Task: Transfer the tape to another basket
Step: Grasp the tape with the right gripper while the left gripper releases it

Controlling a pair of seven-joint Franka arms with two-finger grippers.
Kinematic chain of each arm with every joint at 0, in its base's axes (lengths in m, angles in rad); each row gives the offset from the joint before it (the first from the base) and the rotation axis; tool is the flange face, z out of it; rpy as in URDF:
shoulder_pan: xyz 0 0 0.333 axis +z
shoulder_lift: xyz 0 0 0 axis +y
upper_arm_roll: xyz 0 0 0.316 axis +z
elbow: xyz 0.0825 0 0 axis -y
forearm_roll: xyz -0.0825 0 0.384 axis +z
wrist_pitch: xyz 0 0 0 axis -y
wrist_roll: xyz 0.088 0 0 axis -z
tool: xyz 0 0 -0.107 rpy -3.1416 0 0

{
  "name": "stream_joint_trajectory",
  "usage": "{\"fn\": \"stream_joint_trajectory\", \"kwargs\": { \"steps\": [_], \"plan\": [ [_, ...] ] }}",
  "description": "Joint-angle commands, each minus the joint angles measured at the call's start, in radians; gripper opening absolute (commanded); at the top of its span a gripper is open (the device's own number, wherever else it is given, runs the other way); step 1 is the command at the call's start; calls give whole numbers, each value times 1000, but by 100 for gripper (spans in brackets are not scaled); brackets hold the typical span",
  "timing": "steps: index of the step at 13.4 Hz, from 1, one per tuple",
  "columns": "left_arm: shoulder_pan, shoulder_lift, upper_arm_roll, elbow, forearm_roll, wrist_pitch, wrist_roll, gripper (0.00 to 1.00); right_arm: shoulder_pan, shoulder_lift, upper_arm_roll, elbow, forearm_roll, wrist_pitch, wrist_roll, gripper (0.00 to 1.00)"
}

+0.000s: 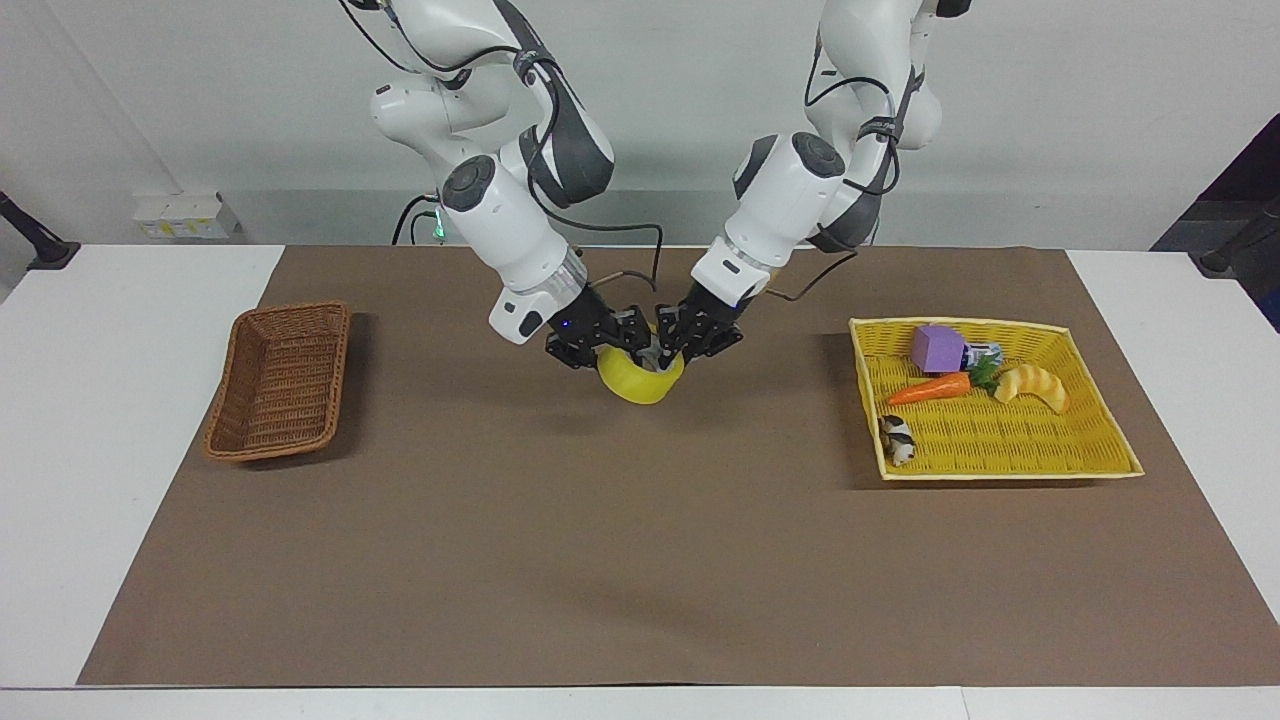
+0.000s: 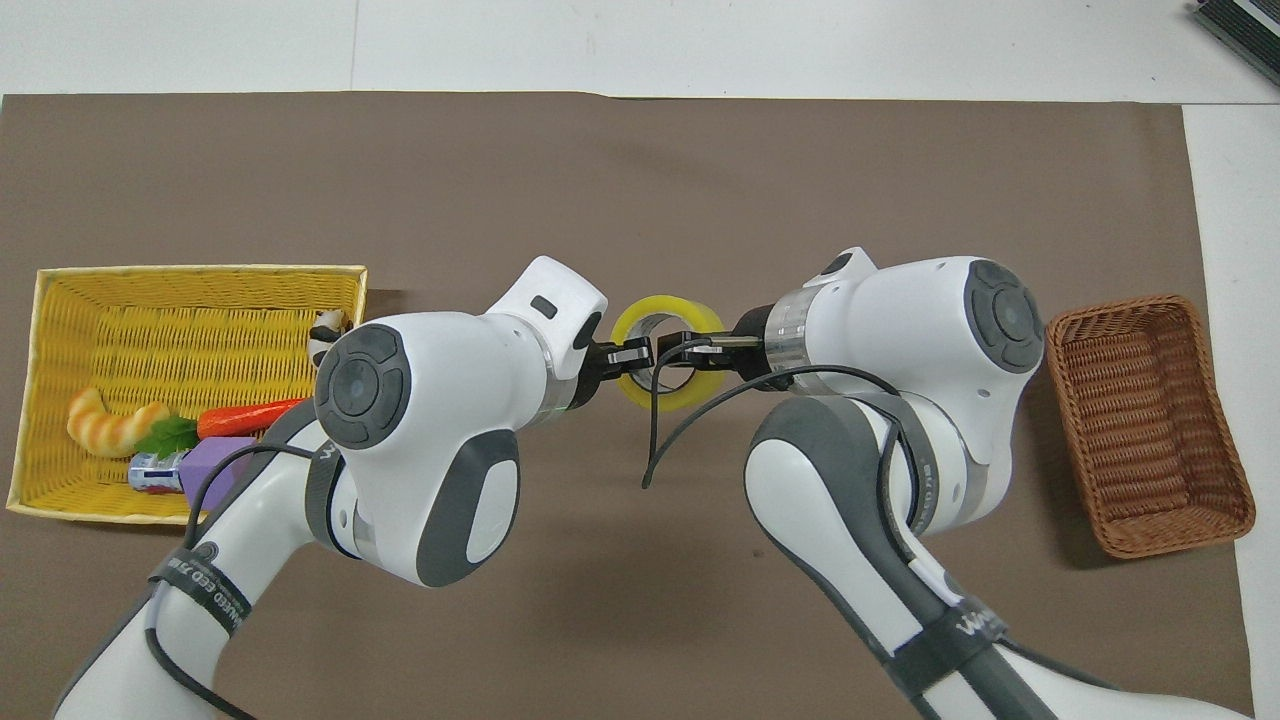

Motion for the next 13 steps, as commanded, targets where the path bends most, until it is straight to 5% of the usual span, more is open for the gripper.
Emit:
{"fn": "stream_joint_trajectory", "kwargs": {
  "steps": [1,6,7,9,10,13],
  "plan": [
    [-2,13,14,29,-20,14,-10,0,-7,4,6,16,-20,-47,52,0],
    [7,15,15,28,-20,10,-7,1,-10,4,6,17,-20,-59,63,0],
    [7,15,17,28,-20,10,-7,11,-10,2,4,17,-22,-69,63,0],
    [7,15,18,28,-17,0,4,75,-10,-1,4,16,-22,-100,71,0],
    [7,15,20,26,-14,-4,9,97,-10,-2,3,16,-22,-120,84,0],
    [17,5,32,22,0,-12,13,100,-16,-2,-5,14,-22,-143,86,0]
  ]
}}
